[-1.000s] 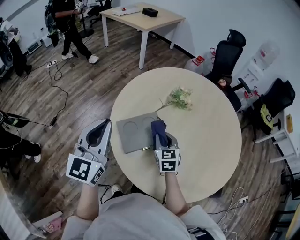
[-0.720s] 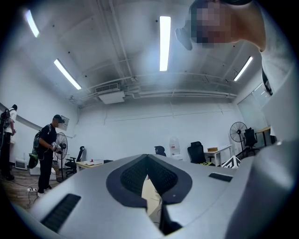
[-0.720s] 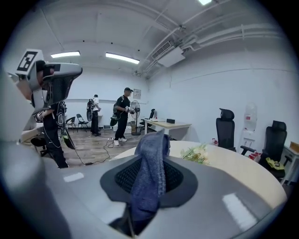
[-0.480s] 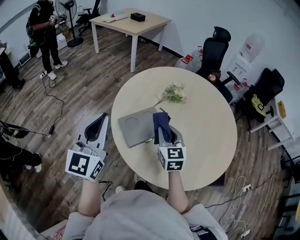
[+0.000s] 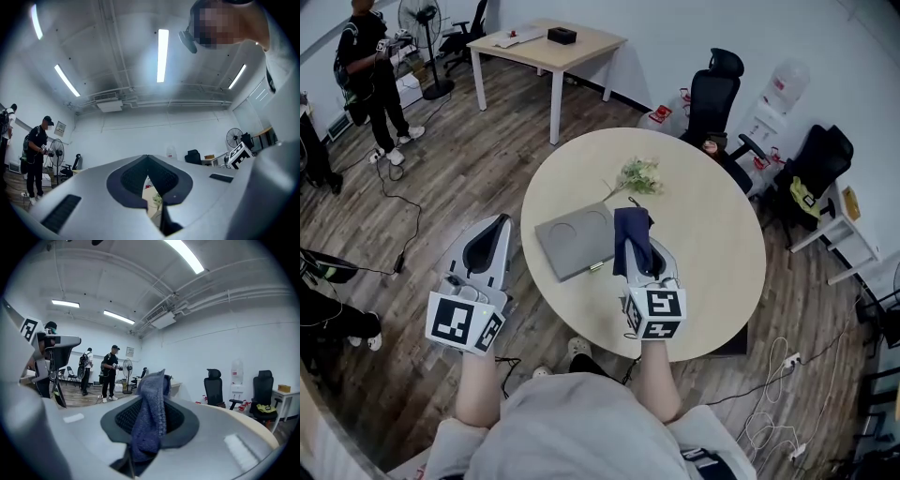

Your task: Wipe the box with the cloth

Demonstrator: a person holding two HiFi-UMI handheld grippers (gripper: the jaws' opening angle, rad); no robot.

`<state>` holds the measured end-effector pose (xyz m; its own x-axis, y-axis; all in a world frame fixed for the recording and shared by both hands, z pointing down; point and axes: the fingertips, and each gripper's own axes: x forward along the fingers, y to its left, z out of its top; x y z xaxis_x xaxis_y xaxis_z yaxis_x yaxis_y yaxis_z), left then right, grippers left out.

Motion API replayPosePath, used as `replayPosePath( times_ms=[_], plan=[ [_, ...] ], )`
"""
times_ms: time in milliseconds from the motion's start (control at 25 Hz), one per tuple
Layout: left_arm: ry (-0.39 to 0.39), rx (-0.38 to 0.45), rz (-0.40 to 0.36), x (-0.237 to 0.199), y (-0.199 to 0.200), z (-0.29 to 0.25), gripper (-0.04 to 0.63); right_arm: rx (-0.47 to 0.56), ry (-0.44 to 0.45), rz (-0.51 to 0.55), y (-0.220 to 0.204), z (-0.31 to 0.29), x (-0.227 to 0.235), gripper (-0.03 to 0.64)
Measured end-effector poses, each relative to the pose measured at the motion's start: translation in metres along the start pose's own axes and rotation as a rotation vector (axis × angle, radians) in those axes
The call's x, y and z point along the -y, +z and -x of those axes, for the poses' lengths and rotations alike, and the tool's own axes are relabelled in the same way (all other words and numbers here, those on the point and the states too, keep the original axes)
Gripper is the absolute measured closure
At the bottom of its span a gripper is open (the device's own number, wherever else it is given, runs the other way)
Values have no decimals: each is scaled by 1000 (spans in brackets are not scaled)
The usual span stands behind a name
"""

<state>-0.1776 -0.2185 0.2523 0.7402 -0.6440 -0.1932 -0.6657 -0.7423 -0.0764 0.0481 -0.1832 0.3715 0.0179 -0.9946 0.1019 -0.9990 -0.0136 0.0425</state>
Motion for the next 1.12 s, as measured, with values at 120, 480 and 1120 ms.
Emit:
replayPosePath(
  times_ms=[120, 480, 1120],
  plan=[
    [-12, 10, 0, 1, 4, 8, 588, 24, -29, 22, 11, 13, -2, 529],
    [-42, 34, 1, 3, 15, 29, 588, 109, -87, 32, 41, 51, -13, 531],
    [-73, 51, 13, 10, 20, 47, 588, 208, -148, 73, 68, 90, -22, 531]
  ],
)
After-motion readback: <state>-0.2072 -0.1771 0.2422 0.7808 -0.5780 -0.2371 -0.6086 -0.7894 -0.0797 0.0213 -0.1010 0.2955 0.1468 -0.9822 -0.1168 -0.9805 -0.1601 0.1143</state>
